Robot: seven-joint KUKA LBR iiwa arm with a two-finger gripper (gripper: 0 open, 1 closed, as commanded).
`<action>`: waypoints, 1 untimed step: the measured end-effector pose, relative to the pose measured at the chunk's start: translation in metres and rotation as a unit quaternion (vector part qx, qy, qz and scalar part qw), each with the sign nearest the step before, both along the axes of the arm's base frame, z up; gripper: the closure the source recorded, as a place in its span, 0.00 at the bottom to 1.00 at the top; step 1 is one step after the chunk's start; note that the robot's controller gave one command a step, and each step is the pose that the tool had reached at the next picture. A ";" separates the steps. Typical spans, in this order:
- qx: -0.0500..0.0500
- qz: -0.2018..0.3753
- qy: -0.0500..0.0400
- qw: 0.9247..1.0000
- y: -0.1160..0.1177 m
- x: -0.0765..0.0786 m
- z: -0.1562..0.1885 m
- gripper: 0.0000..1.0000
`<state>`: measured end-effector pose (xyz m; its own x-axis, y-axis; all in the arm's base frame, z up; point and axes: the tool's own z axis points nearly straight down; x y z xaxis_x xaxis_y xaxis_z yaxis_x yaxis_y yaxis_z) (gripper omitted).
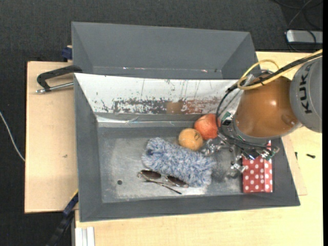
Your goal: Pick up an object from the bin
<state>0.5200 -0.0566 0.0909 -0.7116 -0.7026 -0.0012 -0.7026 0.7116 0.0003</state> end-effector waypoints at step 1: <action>0.000 0.085 -0.002 0.996 0.027 0.015 -0.018 1.00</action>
Offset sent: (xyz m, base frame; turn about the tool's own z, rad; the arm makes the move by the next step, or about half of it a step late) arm 0.0000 0.0000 0.0000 0.0000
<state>0.5350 -0.0295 0.0731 -0.5824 -0.8129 -0.0034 -0.8129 0.5824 -0.0037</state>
